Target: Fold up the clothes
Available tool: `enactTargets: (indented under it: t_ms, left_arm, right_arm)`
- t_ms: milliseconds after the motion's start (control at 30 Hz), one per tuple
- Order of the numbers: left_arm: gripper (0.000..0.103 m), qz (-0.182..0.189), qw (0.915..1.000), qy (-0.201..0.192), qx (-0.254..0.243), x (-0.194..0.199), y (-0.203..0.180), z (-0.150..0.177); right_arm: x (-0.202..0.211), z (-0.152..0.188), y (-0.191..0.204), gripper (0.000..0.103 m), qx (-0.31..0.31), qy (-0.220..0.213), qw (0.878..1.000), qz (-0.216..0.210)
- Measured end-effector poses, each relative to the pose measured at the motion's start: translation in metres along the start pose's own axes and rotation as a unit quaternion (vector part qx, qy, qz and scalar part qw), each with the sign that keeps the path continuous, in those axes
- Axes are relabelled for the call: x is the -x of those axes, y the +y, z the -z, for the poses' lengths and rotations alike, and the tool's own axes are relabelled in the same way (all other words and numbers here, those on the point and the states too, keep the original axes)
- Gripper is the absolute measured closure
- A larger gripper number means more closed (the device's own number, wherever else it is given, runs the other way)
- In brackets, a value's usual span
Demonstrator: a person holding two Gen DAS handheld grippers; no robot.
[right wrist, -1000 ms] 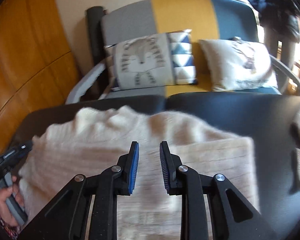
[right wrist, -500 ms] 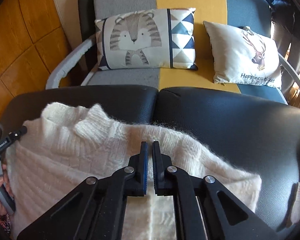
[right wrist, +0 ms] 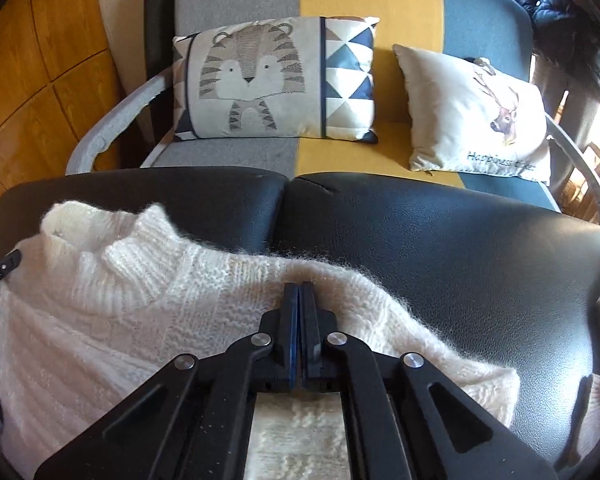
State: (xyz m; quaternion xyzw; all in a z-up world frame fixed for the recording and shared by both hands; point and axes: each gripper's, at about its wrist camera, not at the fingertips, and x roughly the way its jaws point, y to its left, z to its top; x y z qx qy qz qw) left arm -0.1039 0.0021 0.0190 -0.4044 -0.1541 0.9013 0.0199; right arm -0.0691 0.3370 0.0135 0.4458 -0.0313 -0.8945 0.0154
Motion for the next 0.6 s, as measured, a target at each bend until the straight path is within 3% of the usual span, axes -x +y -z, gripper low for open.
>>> enactTargets:
  t_ms: [67, 133, 233, 367, 467, 600]
  left_arm:
    - [0.070, 0.021, 0.9992, 0.002, 0.033, 0.010, 0.014, -0.003]
    - [0.070, 0.014, 0.9969, -0.026, 0.073, 0.028, 0.027, -0.002]
    - [0.070, 0.027, 0.9937, -0.027, 0.106, 0.035, 0.037, 0.003]
    - [0.070, 0.006, 0.9996, -0.010, 0.025, 0.023, 0.008, 0.005]
    - [0.070, -0.015, 0.9989, 0.002, -0.045, 0.011, -0.013, 0.006]
    - [0.070, -0.020, 0.9983, 0.001, -0.054, 0.009, -0.012, 0.009]
  right_arm:
    - [0.018, 0.003, 0.002, 0.100, 0.000, -0.025, 1.000, -0.006]
    - [0.037, 0.008, 0.001, 0.100, -0.004, -0.047, 0.999, -0.004]
    - [0.038, 0.010, -0.006, 0.100, -0.017, -0.043, 0.999, -0.003]
    - [0.033, 0.012, -0.017, 0.100, -0.037, -0.030, 0.999, -0.001]
    - [0.030, 0.014, -0.025, 0.100, -0.051, -0.020, 0.999, 0.000]
    - [0.022, 0.016, -0.033, 0.100, -0.062, -0.012, 0.998, 0.018]
